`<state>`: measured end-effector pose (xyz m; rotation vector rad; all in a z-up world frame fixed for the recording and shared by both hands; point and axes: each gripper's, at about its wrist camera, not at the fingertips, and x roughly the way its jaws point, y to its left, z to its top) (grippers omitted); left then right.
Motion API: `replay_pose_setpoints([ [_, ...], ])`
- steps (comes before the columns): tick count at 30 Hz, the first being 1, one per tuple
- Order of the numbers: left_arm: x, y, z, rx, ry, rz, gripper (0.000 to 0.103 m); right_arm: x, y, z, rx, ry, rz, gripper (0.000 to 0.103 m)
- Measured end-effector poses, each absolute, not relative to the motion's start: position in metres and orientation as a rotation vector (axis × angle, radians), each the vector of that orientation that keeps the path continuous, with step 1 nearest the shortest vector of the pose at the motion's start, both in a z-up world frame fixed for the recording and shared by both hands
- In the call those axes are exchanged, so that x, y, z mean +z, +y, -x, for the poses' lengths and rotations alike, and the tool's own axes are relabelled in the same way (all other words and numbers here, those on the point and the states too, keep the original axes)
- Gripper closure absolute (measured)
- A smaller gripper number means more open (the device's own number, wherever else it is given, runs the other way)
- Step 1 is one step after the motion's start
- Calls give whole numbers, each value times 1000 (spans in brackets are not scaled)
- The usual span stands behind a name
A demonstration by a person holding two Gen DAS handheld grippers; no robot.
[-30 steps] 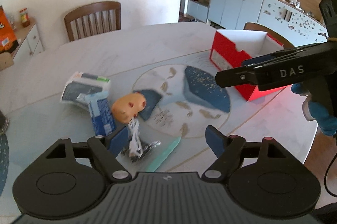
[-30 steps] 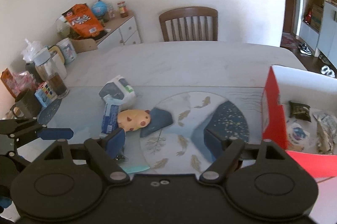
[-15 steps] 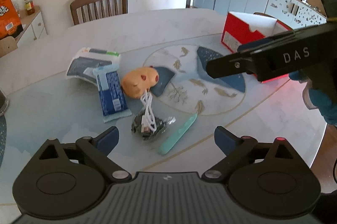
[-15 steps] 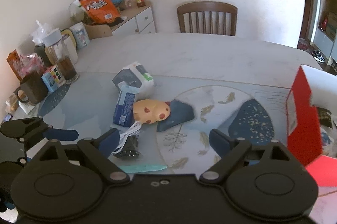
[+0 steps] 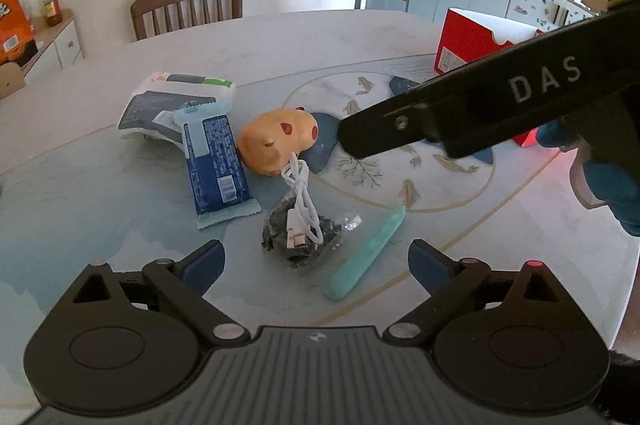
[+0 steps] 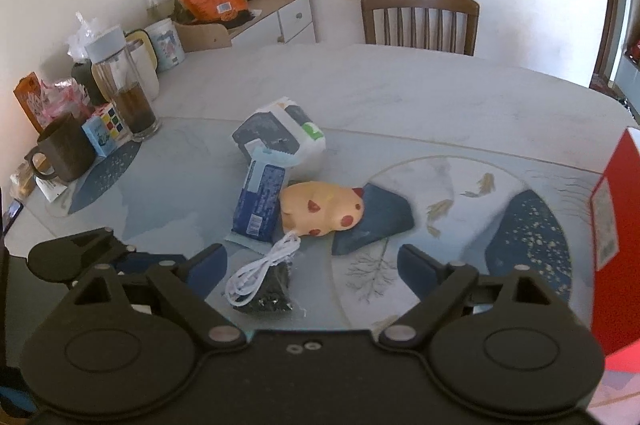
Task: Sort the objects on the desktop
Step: 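Grasp the white USB cable with the right gripper while the left grasps the black mesh bag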
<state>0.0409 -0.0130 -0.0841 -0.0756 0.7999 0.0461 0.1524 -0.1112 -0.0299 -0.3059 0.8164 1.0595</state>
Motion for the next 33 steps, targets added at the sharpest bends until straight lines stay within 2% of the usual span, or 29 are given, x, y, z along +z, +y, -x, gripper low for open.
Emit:
replay_pose_setpoints([
  [13,-105,10,-61,-13,791,90,4,-57,-76,-150,1075,875,328,12],
  [17,-110,15,-67,-16,798,97,5,-66,-68,-152,1061,906,324,17],
  [20,-112,18,-69,-19,797,109,6,-71,-63,-154,1053,926,325,26],
  [22,-113,19,-70,-18,797,108,11,-72,-61,-154,1050,933,324,27],
  [25,-114,19,-71,-17,797,110,20,-74,-60,-155,1049,948,321,36],
  [27,-114,19,-72,-21,797,111,30,-74,-59,-155,1045,960,317,44],
  [33,-113,15,-74,-30,789,89,45,-74,-59,-156,1045,981,307,54],
])
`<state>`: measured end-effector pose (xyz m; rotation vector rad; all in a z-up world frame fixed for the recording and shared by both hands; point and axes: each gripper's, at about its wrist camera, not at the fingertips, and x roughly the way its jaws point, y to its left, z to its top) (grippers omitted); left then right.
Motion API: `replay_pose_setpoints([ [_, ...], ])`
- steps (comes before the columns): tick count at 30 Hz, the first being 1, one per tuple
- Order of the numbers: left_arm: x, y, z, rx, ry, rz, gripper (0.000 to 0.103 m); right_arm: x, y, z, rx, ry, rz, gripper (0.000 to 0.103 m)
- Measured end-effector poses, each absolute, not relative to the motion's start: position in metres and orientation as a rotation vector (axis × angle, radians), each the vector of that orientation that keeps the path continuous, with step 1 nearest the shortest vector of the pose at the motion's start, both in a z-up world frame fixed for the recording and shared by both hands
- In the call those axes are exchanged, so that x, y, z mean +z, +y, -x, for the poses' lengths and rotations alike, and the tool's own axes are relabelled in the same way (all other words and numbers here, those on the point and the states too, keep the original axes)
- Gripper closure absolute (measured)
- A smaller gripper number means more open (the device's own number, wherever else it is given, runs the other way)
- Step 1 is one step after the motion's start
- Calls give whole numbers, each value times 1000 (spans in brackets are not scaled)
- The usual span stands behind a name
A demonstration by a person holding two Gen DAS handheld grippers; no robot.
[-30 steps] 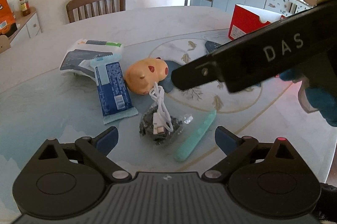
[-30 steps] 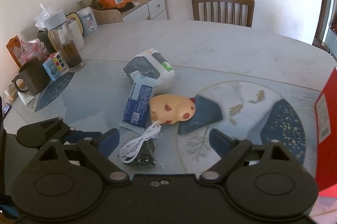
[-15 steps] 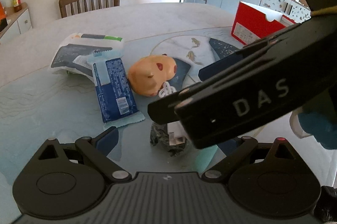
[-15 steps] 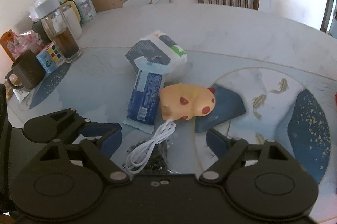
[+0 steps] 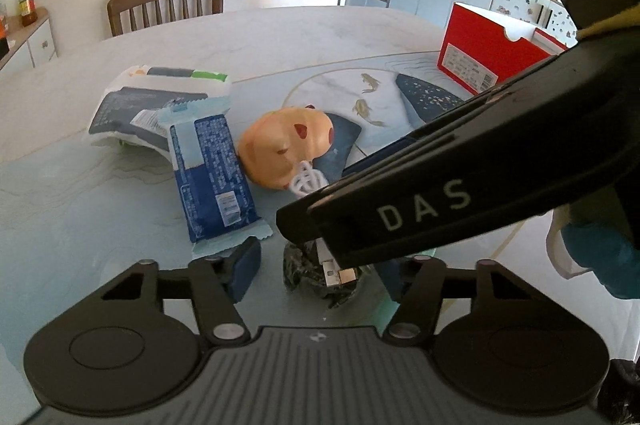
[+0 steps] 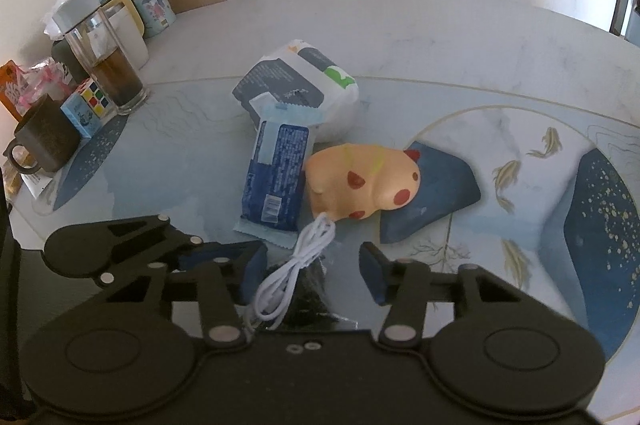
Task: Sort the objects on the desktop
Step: 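Grasp the white USB cable with the right gripper while the left grasps the black mesh bag, then carry the white cable and black mesh bag over the shoebox with both grippers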
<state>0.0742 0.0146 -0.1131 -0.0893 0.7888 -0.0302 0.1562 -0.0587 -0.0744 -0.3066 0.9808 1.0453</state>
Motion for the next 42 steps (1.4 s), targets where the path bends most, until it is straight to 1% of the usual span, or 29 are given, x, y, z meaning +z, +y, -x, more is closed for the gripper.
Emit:
replay_pose_setpoints([
  [1,-113,14,-75,-32,789,87,46,-74,-59,-156,1047,984,303,55],
  [3,-113,13,-76,-38,788,85,53,-74,-58,-157,1049,988,301,58],
  [4,-113,12,-76,-40,788,83,55,-74,-58,-157,1049,989,300,59],
  [5,-113,11,-76,-41,789,77,59,-74,-58,-157,1051,992,299,63],
  [6,-112,10,-77,-41,790,69,60,-74,-57,-157,1053,995,296,67],
  [8,-112,7,-77,-37,790,53,62,-74,-57,-156,1055,996,294,70],
  [10,-112,6,-77,-35,790,45,63,-74,-56,-156,1064,999,290,78],
  [15,-110,5,-76,-31,790,34,68,-70,-56,-152,1070,987,288,87],
  [21,-109,3,-74,-28,784,34,71,-58,-64,-153,1077,965,272,90],
  [42,-68,-24,-64,-31,733,8,71,-4,-119,-170,977,860,175,93],
])
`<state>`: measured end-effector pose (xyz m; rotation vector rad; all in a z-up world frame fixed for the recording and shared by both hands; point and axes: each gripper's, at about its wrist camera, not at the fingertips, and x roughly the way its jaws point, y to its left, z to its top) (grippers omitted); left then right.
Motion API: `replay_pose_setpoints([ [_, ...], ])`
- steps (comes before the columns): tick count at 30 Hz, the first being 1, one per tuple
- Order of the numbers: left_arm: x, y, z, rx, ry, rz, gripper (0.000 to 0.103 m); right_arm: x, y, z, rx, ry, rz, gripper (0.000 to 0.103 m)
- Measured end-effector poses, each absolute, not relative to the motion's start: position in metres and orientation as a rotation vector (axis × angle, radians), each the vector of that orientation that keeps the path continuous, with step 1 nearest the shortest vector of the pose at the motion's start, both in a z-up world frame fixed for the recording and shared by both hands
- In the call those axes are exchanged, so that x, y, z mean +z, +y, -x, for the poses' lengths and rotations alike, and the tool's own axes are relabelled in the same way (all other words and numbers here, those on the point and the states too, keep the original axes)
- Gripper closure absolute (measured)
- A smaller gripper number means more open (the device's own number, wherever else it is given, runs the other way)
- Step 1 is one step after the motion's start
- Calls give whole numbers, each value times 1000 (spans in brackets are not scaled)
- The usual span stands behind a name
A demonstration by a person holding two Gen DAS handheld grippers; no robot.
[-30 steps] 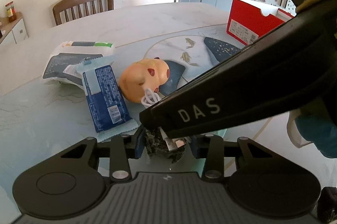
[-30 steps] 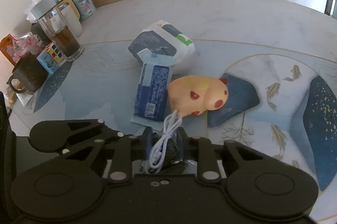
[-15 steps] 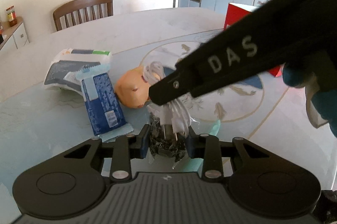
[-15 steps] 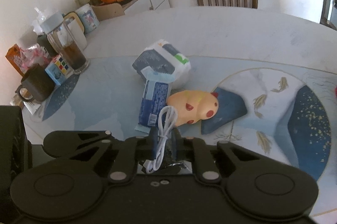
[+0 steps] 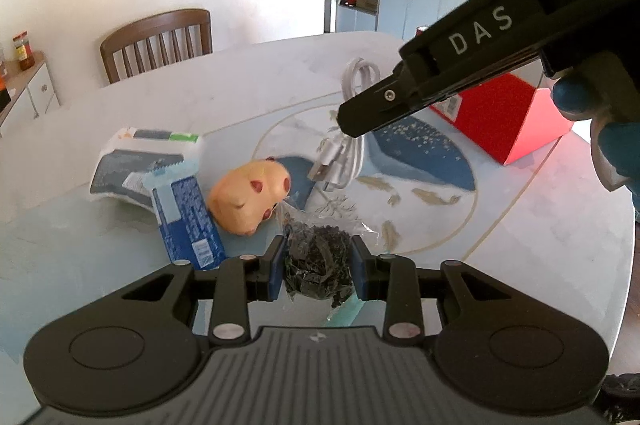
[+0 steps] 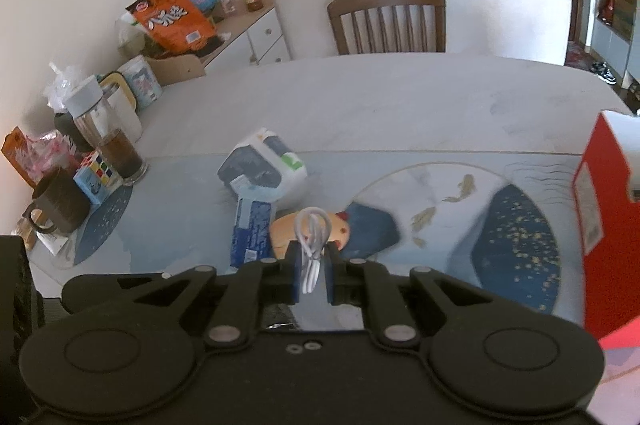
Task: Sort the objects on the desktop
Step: 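Carry the white cable and black mesh bag over the shoebox with both grippers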
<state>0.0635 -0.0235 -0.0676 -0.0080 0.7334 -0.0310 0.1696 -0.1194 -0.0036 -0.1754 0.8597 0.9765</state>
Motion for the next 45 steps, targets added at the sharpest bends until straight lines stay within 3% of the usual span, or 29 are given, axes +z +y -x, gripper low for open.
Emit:
replay_pose_setpoints([
  [45,44,-156,-137,-228,609,-25,71,63,-299,-226,767,771,68,93],
])
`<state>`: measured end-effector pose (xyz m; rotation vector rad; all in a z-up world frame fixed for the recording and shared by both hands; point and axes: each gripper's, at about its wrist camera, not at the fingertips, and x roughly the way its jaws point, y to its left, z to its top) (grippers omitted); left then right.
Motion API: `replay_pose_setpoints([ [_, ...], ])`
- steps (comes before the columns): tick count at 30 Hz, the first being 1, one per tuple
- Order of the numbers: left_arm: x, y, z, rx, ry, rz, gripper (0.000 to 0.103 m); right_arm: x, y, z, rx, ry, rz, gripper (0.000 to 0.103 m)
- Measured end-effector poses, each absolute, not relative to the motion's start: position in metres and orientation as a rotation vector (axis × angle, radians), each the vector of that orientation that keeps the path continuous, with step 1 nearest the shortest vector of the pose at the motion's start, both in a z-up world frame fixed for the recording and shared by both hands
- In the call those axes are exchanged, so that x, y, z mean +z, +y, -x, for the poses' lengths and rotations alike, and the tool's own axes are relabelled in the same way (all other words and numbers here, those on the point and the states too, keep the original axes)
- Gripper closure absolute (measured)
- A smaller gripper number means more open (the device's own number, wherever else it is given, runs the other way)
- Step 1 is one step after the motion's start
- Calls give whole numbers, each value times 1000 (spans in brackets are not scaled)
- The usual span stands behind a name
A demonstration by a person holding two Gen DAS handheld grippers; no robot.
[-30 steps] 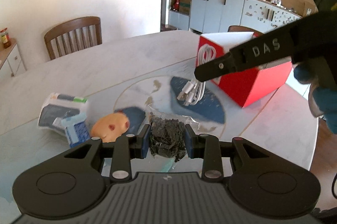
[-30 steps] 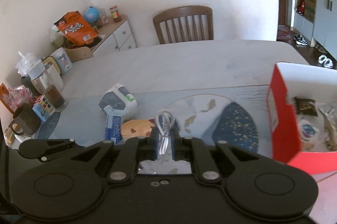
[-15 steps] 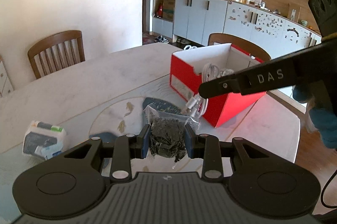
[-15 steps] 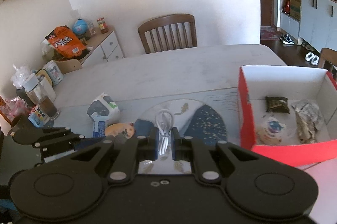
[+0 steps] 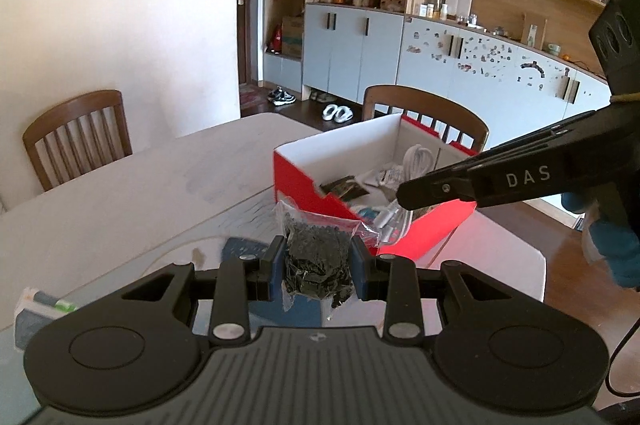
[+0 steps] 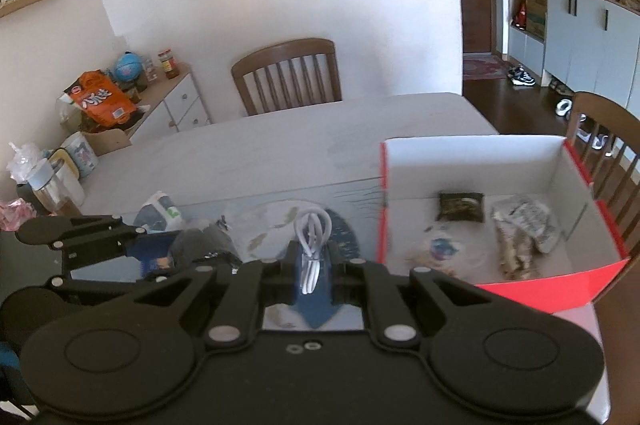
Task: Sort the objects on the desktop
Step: 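Carry the white cable and black mesh bag over the shoebox with both grippers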
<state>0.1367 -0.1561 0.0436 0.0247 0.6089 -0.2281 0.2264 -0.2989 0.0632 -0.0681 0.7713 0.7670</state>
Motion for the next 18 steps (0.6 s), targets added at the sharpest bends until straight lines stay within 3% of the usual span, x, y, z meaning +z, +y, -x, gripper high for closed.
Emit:
replay_pose_setpoints([
  [18,48,-217,-207,-220,602,-27,71,63,-367,-305,738,782,94,93],
])
